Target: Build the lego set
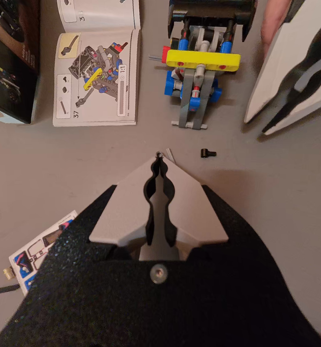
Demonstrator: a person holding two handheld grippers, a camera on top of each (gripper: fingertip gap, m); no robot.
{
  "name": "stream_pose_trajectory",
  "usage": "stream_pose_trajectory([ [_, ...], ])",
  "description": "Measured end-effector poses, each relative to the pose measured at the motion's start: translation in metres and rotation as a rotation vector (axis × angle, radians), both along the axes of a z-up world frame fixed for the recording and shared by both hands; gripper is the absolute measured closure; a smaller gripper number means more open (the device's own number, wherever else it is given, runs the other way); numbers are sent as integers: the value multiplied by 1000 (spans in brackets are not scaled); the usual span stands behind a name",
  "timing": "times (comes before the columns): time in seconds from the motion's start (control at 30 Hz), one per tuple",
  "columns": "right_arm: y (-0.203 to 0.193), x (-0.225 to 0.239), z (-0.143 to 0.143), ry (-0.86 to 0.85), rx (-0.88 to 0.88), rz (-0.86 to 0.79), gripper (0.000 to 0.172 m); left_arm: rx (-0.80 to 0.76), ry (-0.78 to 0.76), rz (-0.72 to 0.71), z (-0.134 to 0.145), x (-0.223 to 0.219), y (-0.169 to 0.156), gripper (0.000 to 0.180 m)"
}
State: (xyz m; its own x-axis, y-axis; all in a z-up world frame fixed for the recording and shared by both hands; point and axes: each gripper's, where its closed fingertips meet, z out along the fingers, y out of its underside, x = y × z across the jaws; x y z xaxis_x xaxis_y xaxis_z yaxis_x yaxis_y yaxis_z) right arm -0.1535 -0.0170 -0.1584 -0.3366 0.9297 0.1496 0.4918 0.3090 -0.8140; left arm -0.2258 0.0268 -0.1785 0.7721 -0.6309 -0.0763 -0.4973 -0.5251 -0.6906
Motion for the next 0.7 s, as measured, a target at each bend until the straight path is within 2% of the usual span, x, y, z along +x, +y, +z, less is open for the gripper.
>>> stream_pose_trajectory([
  [0.33, 5, 12, 15, 89, -67, -18, 160, 111, -82, 140, 25, -6, -18, 180],
  [0.43, 6, 14, 12, 84, -49, -12, 160, 79, -49, 190, 18, -14, -18, 177],
  [0.5, 4, 15, 13, 86, -38, 2, 159, 33, -15, 190, 8, -12, -15, 163],
  [0.7, 6, 21, 11, 82, -15, 10, 158, 11, 45, 191, -5, -9, -3, 163],
])
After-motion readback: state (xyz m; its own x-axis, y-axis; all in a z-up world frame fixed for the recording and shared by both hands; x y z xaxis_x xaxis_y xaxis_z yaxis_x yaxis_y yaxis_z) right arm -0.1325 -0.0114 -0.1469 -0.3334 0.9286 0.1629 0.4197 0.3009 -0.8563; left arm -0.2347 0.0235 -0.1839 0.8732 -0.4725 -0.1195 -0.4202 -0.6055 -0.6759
